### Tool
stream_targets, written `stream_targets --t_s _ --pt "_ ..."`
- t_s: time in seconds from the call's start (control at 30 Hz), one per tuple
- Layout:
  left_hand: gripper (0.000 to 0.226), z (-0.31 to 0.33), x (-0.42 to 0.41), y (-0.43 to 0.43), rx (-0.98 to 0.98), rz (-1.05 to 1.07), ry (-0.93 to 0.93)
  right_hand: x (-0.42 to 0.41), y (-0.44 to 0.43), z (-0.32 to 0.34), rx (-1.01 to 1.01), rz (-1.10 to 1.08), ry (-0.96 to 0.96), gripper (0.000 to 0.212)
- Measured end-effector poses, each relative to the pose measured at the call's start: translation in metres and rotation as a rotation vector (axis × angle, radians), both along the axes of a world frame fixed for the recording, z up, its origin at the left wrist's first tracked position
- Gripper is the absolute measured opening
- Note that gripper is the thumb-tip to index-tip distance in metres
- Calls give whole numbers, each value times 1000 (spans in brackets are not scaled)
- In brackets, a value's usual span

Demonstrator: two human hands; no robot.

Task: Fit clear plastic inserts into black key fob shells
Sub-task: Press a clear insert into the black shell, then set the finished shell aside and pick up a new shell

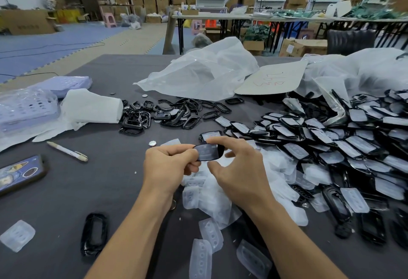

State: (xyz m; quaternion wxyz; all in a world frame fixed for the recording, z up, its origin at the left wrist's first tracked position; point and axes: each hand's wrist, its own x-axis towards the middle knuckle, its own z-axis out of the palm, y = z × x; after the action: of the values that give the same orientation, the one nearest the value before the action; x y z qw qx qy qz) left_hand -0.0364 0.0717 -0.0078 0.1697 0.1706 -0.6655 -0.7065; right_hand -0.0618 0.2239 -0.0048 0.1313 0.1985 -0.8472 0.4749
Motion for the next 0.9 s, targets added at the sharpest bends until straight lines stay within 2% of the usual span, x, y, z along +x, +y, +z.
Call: stream_targets --t_s 0.17,0.23,0.27,0.33,0.4,0.47,0.53,0.6,0.73,0.8,0.9 --pt "15 -6 -1 2 -42 43 -10 -14 18 7 73 -43 -36 41" --pt "15 -7 -3 -1 -51 96 1 -31 37 17 103 -180 -36 38" --pt "15 -7 -4 -2 -56 116 6 -40 50 20 135 -323 -15 39" --pt "16 -9 -4 -2 -78 145 26 -52 71 22 294 -633 -24 59" --pt "17 -10 -4 -1 -122 145 40 -51 73 17 441 -744 -89 78" --pt "20 -11 -5 1 -188 131 18 -46 59 9 499 -665 -93 80" --pt "22 -13 -6 1 -249 133 -13 -40 41 2 500 -532 -61 70" --pt "12 -13 -5 3 -286 162 -5 -35 27 0 467 -427 -33 57" --pt "21 -10 -22 2 -147 314 38 -28 18 -3 418 -353 35 40" --pt "21 -7 -43 -5 -285 332 1 -25 17 -4 402 -330 78 35" --pt "39 -5 -82 -20 -516 199 10 -21 15 -6 444 -264 94 30"
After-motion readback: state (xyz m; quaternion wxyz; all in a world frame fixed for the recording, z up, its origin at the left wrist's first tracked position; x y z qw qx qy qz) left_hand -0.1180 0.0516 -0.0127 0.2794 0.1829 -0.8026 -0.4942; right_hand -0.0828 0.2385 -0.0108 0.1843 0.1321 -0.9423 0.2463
